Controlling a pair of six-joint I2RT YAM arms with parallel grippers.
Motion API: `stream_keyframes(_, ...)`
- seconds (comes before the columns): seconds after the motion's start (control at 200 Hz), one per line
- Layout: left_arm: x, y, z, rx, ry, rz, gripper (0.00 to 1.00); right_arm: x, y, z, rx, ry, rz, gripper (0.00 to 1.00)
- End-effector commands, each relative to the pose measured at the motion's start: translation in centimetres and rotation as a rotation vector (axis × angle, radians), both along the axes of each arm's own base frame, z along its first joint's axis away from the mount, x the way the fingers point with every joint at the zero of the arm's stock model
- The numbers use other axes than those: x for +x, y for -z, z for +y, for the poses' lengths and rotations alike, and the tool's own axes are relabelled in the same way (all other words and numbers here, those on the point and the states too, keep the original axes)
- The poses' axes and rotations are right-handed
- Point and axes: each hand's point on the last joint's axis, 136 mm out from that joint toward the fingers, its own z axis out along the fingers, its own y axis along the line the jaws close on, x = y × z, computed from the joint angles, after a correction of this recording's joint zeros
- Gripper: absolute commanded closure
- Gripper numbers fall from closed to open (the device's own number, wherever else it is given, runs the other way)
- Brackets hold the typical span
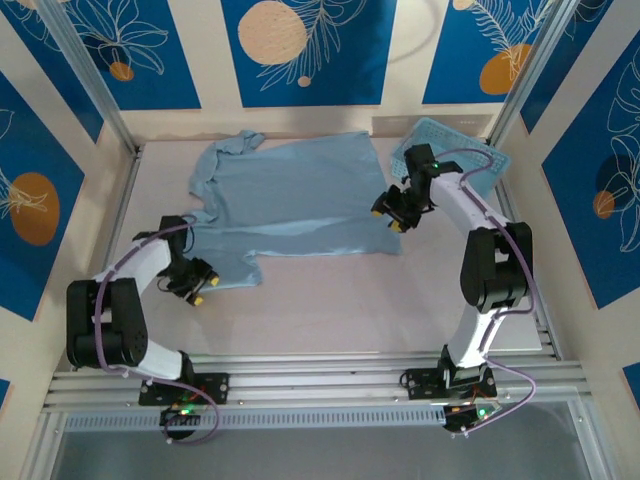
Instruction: Fold and stack the t-shirts
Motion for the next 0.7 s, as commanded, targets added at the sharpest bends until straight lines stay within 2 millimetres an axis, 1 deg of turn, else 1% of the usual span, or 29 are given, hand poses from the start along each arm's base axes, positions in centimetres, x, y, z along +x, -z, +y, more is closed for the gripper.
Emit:
stream_keyframes(0.0, 1.9, 0.0, -0.3, -0.023, -0.116, -0.052, 0.51, -1.0, 2.2, -0.7, 0.041, 0.022, 0.041, 0.48)
stream_keyframes(0.075, 2.3, 0.6, -0.1, -0.011, -0.132, -0.053, 0.52, -1.4, 3.4, -1.7, 0.03, 0.044, 0.067, 0.49)
stream_keyframes(0.135, 2.7, 1.1, -0.1, -0.012, -0.138, -0.049, 0.58, -1.7, 4.3, -2.3, 0.008, 0.058, 0.089, 0.49)
stream_keyframes(0.215, 2.9, 1.3, 0.0, -0.003, -0.135, -0.043, 0.71, -1.9, 5.3, -3.1, -0.022, 0.073, 0.12, 0.49)
stream_keyframes(0.26, 2.9, 1.0, 0.2, 0.006, -0.136, -0.045, 0.85, -2.0, 5.9, -3.4, -0.032, 0.079, 0.142, 0.51)
stream_keyframes(0.34, 2.6, 0.2, 0.4, 0.024, -0.135, -0.048, 1.0, -2.4, 7.0, -3.6, -0.051, 0.088, 0.201, 0.55)
stream_keyframes(0.435, 1.8, -1.4, 0.7, 0.051, -0.138, -0.052, 1.0, -3.2, 7.7, -4.0, -0.092, 0.109, 0.26, 0.61)
stream_keyframes(0.52, 0.9, -2.8, 0.8, 0.057, -0.158, -0.054, 1.0, -3.9, 7.9, -4.3, -0.128, 0.127, 0.275, 0.61)
stream_keyframes(0.605, 0.0, -4.1, 0.7, 0.052, -0.185, -0.045, 1.0, -4.1, 8.0, -4.2, -0.136, 0.136, 0.258, 0.61)
stream_keyframes(0.695, -0.7, -5.2, 0.5, 0.037, -0.228, -0.029, 1.0, -4.1, 8.2, -4.3, -0.152, 0.14, 0.257, 0.64)
